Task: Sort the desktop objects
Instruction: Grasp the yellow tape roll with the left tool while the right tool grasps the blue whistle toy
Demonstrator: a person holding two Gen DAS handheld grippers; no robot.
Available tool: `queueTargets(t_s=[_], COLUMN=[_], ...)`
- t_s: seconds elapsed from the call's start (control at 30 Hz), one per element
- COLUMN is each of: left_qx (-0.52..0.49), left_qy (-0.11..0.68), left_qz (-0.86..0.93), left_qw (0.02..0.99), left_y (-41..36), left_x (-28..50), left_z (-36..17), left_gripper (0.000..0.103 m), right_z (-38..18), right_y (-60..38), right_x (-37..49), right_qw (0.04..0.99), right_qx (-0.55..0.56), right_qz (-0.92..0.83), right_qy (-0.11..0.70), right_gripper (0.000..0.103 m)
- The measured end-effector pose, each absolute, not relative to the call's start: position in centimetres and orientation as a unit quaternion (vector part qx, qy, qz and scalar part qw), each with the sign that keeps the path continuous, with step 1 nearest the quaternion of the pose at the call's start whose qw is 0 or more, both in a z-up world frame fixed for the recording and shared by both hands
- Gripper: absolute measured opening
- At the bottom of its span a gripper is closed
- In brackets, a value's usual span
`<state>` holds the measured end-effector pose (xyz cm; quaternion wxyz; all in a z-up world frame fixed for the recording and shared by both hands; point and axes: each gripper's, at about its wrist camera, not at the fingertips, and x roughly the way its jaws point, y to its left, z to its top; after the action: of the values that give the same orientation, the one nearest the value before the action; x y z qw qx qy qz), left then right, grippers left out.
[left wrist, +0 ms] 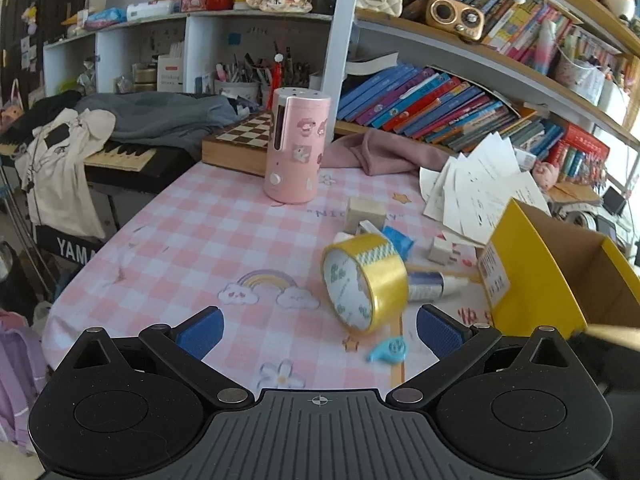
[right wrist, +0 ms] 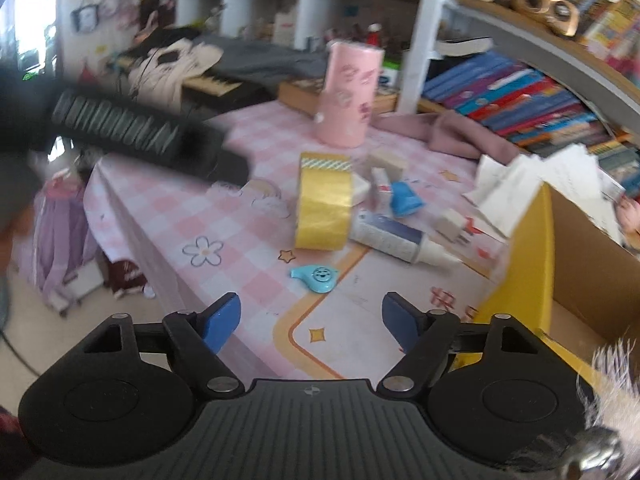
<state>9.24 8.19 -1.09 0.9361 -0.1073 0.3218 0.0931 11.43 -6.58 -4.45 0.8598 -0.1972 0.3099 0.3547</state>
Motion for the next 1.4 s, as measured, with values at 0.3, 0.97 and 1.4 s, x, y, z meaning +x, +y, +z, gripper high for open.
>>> queueTargets(t_s=[0.3, 0.97, 1.4], left_qx=[-0.126, -0.124, -0.109], left_qy=[0.384, 0.43, 0.408], left_qz=[0.073, 0.101, 0.097], left_qw=[0.912, 0.888, 0.901], left_y=[7.6, 7.8, 8.2], left_x=[16.7, 22.1, 20.0], left_z=[-2.4, -4.5, -3.3], left_gripper=[0.103, 0.071, 0.04], right_z=[-7.5, -9.9, -8.9], right_y=[-5.4, -3.7, -4.7], right_x=[15.9, 18.3, 19.5], right_qw=[0.849, 0.845, 0.862], right_qx=[-0.184, -0.16, -0.133], right_qz=[0.368, 0.383, 0.363], right_qy=[0.332, 0.337, 0.327], right_gripper=[0.074, 0.065, 0.039])
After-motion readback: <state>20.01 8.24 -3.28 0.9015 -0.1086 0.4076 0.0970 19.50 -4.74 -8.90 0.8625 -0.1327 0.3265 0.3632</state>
